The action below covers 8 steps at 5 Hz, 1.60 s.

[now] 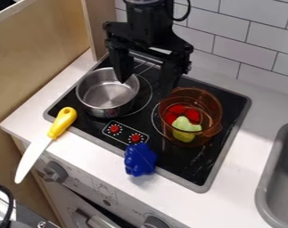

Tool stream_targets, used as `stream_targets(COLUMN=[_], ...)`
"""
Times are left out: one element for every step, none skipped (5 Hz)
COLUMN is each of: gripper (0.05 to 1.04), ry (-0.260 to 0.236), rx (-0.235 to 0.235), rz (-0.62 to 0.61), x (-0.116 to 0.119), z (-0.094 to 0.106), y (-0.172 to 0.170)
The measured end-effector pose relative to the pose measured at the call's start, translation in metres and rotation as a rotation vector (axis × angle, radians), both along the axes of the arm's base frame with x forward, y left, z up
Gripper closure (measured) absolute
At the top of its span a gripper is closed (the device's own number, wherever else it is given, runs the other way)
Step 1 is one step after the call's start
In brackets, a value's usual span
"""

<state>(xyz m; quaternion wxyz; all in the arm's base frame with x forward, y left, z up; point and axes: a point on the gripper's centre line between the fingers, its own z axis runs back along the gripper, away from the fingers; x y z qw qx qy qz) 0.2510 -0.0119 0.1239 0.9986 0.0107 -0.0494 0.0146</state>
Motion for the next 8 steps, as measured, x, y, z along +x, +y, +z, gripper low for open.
stream_targets(gripper=[0.084, 0.084, 0.084, 0.084, 0.084, 0.084, 0.084, 0.084], ry=[0.026, 0.014, 0.014, -0.006, -0.03, -0.091, -0.135, -0.159], rx=[0.002, 0.036, 0.058, 0.097, 0.147, 0.202, 0.236, 0.274], rz=[-0.002, -0.007, -0.043, -0.071, -0.115, -0.165, -0.194, -0.222], x=[-0.003, -0.005, -0.009, -0.015, -0.024, -0.029, -0.03, -0.032], z=[-0.007, -0.017, -0.022, -0.026, -0.04, -0.055, -0.062, -0.067], y=[0.0, 0.022, 0.046, 0.063, 0.087, 0.106, 0.118, 0.131])
